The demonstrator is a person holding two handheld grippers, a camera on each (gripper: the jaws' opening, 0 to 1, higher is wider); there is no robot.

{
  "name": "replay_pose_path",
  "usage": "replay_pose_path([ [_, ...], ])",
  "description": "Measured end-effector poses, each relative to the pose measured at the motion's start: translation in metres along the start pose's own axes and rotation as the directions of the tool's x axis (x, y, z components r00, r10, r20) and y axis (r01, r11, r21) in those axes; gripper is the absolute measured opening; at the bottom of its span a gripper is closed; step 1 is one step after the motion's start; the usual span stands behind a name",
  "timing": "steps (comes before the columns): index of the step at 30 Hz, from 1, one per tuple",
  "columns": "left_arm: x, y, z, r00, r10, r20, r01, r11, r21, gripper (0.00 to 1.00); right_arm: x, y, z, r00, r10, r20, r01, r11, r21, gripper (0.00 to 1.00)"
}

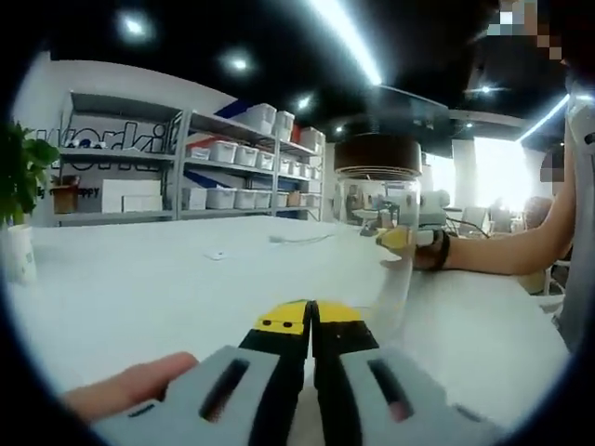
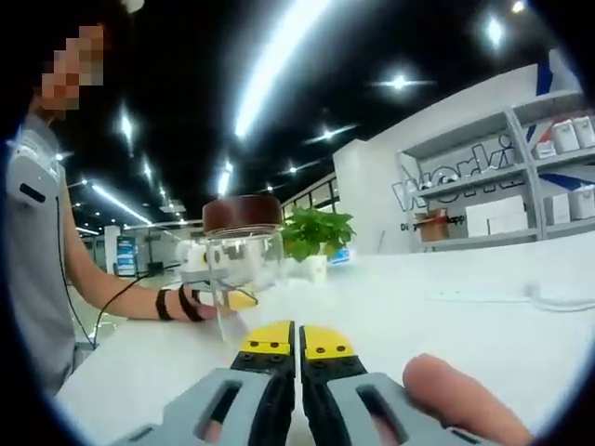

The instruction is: Clamp the coffee can twist off the lid put the lid on the table pick up the lid cover the can tighten the lid

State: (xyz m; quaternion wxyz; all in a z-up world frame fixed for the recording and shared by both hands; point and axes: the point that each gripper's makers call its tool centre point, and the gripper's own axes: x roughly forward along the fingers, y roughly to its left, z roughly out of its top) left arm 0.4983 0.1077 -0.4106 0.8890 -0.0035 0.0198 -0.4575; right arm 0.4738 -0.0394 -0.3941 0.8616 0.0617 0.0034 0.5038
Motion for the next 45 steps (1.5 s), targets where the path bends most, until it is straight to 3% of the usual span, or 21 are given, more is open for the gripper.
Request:
replay_pose_path([
  [5, 0.000, -0.001, 0.000, 1.000, 0.005, 0.000, -0.005, 1.000, -0.010, 0.00, 0.002, 0.006, -0.001, 1.000, -0.019, -0.006, 0.019, 1.000, -0.009, 0.00],
  [10, -0.007, -0.012, 0.005, 1.000, -0.001, 0.026, 0.003, 0.998, -0.069, 0.00, 0.002, 0.016, -0.003, 0.999, -0.046, -0.009, 0.046, 0.999, 0.009, 0.00],
  [12, -0.012, -0.023, 0.004, 1.000, 0.001, 0.026, 0.001, 0.997, -0.076, 0.00, 0.000, 0.021, -0.007, 0.995, -0.092, -0.026, 0.092, 0.996, 0.004, 0.00],
  [17, -0.029, -0.067, 0.000, 1.000, -0.027, 0.012, 0.027, 0.997, -0.071, 0.00, -0.011, 0.051, -0.009, 0.993, -0.118, -0.022, 0.118, 0.993, -0.007, 0.00],
  [19, -0.038, -0.083, 0.000, 1.000, -0.028, 0.013, 0.029, 0.997, -0.069, 0.00, -0.013, 0.044, -0.011, 0.992, -0.122, -0.027, 0.122, 0.992, 0.002, 0.00],
  [22, -0.050, -0.105, -0.001, 1.000, -0.025, 0.011, 0.025, 0.997, -0.070, 0.00, -0.027, 0.063, -0.011, 0.992, -0.127, -0.015, 0.127, 0.992, 0.006, 0.00],
  [26, -0.068, -0.111, -0.007, 1.000, -0.016, -0.009, 0.016, 0.996, -0.082, 0.00, -0.046, 0.085, -0.014, 0.991, -0.132, -0.020, 0.133, 0.991, 0.005, 0.00],
  [34, -0.086, -0.121, -0.013, 1.000, 0.021, -0.018, -0.022, 0.996, -0.091, 0.00, -0.067, 0.100, -0.027, 0.989, -0.136, -0.059, 0.136, 0.991, -0.004, 0.00],
  [45, -0.088, -0.134, -0.021, 0.998, -0.002, -0.055, -0.003, 0.995, -0.099, 0.00, -0.064, 0.109, -0.031, 0.987, -0.142, -0.073, 0.138, 0.988, -0.063, 0.00],
])
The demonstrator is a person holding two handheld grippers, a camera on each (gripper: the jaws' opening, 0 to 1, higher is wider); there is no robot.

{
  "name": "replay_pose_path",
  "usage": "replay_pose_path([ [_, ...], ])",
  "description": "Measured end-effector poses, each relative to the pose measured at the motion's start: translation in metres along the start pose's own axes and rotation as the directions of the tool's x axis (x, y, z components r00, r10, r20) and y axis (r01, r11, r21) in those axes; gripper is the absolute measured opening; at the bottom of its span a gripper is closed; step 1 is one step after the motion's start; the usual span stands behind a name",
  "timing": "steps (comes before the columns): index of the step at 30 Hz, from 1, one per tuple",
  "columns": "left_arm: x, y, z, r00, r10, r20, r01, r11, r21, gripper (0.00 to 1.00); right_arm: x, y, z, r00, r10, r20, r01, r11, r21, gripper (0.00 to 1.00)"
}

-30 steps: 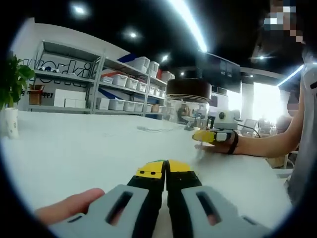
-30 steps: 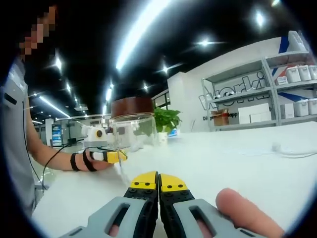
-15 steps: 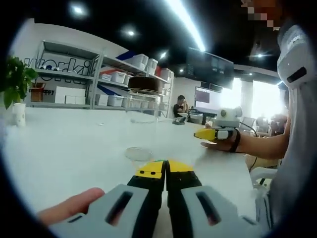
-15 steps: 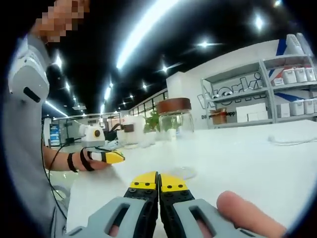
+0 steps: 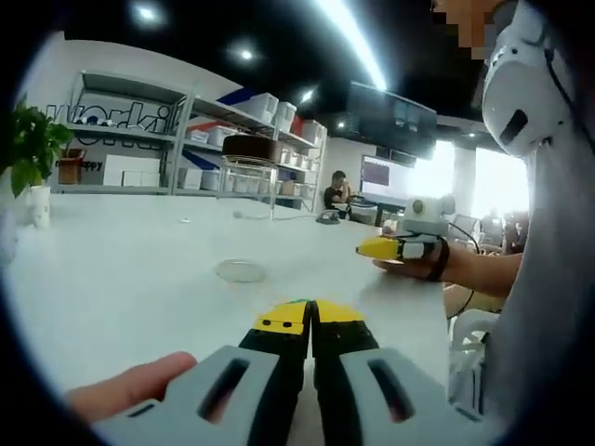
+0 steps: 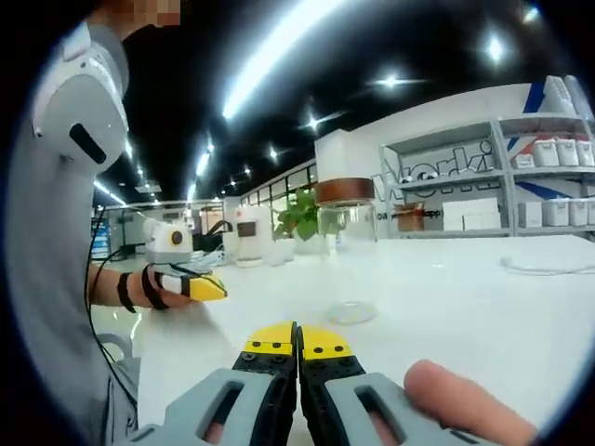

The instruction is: Clamp the coffee can twist off the lid put the lid on the table pick up the lid cover the can tighten the lid

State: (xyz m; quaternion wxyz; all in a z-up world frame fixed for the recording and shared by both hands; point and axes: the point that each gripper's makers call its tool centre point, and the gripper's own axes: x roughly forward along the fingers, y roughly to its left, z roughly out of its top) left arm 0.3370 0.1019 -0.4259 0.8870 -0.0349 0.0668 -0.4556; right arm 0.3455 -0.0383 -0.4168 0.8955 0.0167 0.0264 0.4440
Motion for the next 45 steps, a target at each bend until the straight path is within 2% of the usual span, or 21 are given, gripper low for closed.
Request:
replay_pose_path([
  [8, 0.002, -0.003, 0.000, 1.000, 0.007, -0.006, -0.006, 1.000, 0.025, 0.00, -0.003, 0.003, 0.009, 0.999, 0.014, 0.044, -0.014, 1.000, -0.003, 0.00],
  [16, 0.001, -0.004, 0.002, 1.000, 0.020, 0.001, -0.021, 0.999, 0.050, 0.00, -0.005, 0.010, 0.015, 0.998, 0.010, 0.067, -0.007, 0.999, -0.050, 0.00],
  [20, 0.000, -0.010, 0.003, 1.000, 0.017, 0.003, -0.017, 0.998, 0.068, 0.00, -0.004, 0.015, 0.012, 0.999, 0.015, 0.048, -0.011, 0.996, -0.092, 0.00],
  [25, -0.004, -0.014, 0.012, 0.999, -0.007, 0.046, 0.005, 0.999, 0.045, 0.00, -0.003, 0.023, 0.007, 1.000, 0.017, 0.021, -0.013, 0.986, -0.168, 0.00],
  [27, -0.003, -0.017, 0.010, 0.999, -0.024, 0.037, 0.022, 0.998, 0.053, 0.00, -0.003, 0.023, 0.007, 1.000, 0.018, 0.019, -0.014, 0.985, -0.174, 0.00],
  [30, -0.001, -0.025, 0.000, 0.999, -0.051, -0.013, 0.052, 0.996, 0.072, 0.00, -0.003, 0.020, 0.007, 1.000, 0.003, 0.023, 0.001, 0.984, -0.176, 0.00],
  [33, -0.001, -0.023, -0.001, 0.999, -0.040, -0.017, 0.042, 0.996, 0.077, 0.00, -0.004, 0.017, 0.009, 0.999, -0.011, 0.031, 0.015, 0.989, -0.147, 0.00],
  [36, -0.003, -0.020, -0.001, 1.000, -0.020, -0.014, 0.021, 0.998, 0.061, 0.00, -0.008, 0.019, 0.009, 0.999, -0.034, 0.039, 0.041, 0.982, -0.184, 0.00],
  [42, -0.001, -0.016, -0.015, 0.997, 0.032, -0.073, -0.026, 0.996, 0.081, 0.00, -0.010, 0.017, 0.011, 0.998, -0.035, 0.051, 0.044, 0.981, -0.187, 0.00],
  [44, -0.002, -0.015, -0.016, 0.996, 0.037, -0.082, -0.031, 0.997, 0.077, 0.00, -0.011, 0.015, 0.012, 0.997, -0.053, 0.058, 0.061, 0.987, -0.149, 0.00],
  [45, -0.002, -0.015, -0.017, 0.996, 0.043, -0.083, -0.037, 0.997, 0.074, 0.00, -0.011, 0.012, 0.013, 0.996, -0.069, 0.064, 0.079, 0.984, -0.158, 0.00],
])
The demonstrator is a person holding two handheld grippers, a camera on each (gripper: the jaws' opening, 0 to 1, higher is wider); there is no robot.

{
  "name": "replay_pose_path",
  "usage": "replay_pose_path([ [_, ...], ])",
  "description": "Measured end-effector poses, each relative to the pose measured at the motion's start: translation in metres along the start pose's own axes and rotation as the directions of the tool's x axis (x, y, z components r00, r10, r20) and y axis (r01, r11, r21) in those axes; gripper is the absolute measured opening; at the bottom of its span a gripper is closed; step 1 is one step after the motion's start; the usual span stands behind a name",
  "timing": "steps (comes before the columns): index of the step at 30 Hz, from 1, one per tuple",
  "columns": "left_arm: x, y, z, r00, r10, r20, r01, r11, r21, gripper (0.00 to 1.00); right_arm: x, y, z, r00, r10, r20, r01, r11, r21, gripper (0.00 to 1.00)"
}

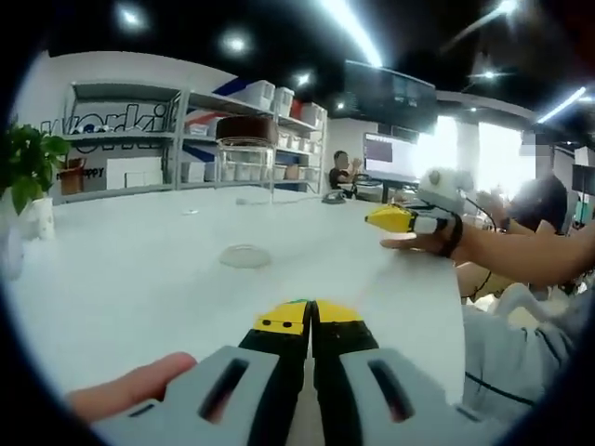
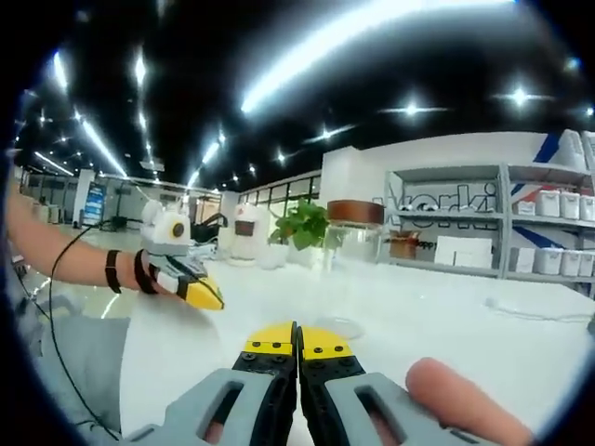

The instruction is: Clamp the coffee can twist off the lid put the lid on the table pick up the lid cover the can tighten the lid

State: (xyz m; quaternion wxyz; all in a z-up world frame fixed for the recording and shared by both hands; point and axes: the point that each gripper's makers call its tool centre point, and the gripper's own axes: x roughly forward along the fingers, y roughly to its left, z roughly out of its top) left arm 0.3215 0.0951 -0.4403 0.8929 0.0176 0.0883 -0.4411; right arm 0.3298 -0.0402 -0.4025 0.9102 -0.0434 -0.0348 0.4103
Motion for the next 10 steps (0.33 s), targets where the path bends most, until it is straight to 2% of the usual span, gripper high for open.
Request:
replay_pose_path([
  [4, -0.0018, 0.0055, 0.0016, 1.000, 0.029, 0.012, -0.028, 0.999, -0.027, 0.00, -0.0019, -0.0050, -0.0008, 0.999, -0.036, -0.002, 0.036, 0.999, -0.004, 0.00],
  [10, -0.0001, 0.0029, -0.0043, 1.000, 0.027, -0.014, -0.027, 0.999, -0.021, 0.00, -0.0019, -0.0034, -0.0054, 0.999, -0.046, -0.027, 0.046, 0.999, -0.011, 0.00],
])
